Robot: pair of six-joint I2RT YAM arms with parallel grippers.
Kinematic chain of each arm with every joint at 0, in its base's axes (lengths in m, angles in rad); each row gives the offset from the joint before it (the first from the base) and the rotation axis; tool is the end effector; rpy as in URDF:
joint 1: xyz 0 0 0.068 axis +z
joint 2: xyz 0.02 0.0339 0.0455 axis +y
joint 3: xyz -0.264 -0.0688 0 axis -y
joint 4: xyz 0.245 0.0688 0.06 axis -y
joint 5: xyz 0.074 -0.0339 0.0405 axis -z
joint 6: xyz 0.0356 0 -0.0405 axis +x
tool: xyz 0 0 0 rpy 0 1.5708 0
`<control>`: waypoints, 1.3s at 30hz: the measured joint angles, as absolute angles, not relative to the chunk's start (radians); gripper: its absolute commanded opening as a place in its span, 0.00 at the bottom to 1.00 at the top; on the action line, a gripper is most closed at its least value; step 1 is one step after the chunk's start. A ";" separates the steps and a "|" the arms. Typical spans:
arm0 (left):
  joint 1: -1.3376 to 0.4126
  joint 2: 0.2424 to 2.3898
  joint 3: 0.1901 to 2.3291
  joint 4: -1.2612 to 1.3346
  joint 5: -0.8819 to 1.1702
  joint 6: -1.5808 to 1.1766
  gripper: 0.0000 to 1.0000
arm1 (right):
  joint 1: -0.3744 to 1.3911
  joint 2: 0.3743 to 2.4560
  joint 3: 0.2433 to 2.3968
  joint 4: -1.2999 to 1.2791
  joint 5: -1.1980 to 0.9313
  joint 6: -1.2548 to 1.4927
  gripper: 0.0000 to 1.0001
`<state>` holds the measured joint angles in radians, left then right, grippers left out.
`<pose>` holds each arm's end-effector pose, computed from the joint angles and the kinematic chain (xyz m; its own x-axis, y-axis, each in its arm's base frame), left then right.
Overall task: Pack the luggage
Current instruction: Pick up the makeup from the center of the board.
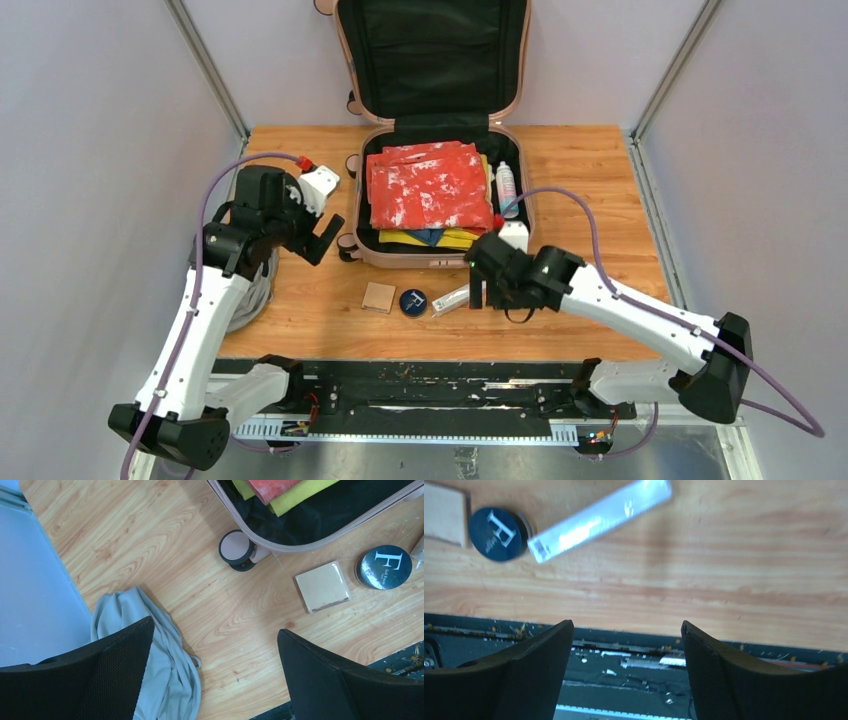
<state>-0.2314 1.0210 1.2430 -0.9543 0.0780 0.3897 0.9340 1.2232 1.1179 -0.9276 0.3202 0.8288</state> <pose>0.1836 -0.0461 0.3779 -0.4937 0.5054 -0.7077 0.5109 0.8271 0.2343 0.1489 0.1825 0.3031 -0.8369 0.0450 -0.5455 -0.0745 0.9780 0.1950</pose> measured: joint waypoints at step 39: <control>-0.231 0.995 1.227 -1.005 0.062 0.433 1.00 | 1.052 1.753 1.071 -0.659 0.542 1.355 0.31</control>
<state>-0.2314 0.9951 1.2274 -1.0054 0.0624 0.4332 1.0523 1.7527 1.0710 -0.6590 0.5423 1.3548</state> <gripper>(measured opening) 1.000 0.507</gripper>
